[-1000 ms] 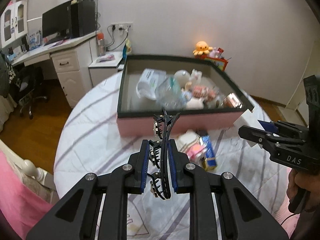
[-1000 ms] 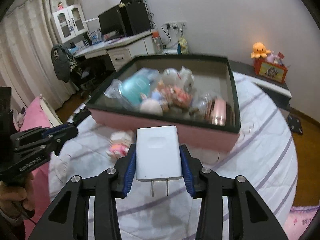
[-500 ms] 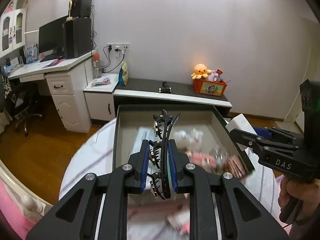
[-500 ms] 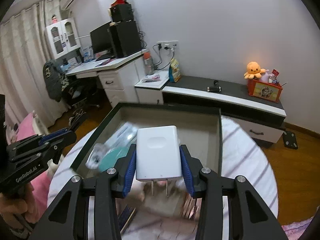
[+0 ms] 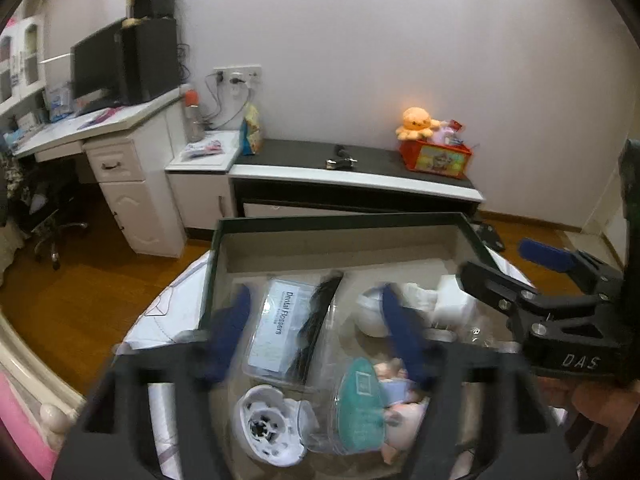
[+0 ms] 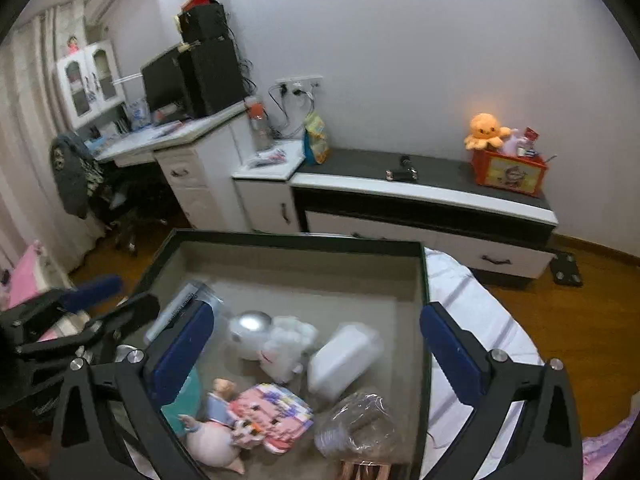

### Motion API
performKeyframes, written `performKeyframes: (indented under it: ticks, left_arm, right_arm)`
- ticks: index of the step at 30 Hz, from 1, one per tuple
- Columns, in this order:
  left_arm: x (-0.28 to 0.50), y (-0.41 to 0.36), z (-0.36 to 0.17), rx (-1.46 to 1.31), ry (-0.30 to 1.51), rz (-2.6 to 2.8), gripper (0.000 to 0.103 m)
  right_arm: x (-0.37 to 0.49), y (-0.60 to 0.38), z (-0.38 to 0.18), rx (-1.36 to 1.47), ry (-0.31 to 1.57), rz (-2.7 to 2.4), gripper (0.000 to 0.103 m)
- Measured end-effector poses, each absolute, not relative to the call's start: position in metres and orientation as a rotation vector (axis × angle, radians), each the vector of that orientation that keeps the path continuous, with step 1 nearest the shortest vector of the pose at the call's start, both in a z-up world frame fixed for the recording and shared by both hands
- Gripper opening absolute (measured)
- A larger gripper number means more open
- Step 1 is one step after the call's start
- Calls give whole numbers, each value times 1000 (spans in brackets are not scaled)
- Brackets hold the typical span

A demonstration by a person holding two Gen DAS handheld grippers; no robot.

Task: Organize rigid objects
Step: 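Carry the hair clip and charger into the tray and open both grippers, then withdraw both grippers from the tray toward the last two items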

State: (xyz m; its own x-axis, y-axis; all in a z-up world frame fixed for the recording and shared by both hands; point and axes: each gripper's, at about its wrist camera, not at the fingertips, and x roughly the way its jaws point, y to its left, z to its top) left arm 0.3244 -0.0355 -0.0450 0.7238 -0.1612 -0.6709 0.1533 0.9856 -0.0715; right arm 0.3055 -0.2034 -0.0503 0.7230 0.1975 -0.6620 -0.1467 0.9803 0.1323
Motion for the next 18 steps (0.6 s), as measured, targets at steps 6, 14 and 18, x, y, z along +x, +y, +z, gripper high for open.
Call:
performKeyframes:
  ticks: [6,14,18]
  left_arm:
    - [312,-25,-42,-45,710,-175,94]
    - [287,-10,-30,-53,665,-139,103]
    - [274,-5,-25,-50,661,-126,103]
  right_arm:
    - [301,-208,-47,113,734,183,103]
    - [287,-206,-35,122,706,195,103]
    - [276,-203,-27,119,694,193,103]
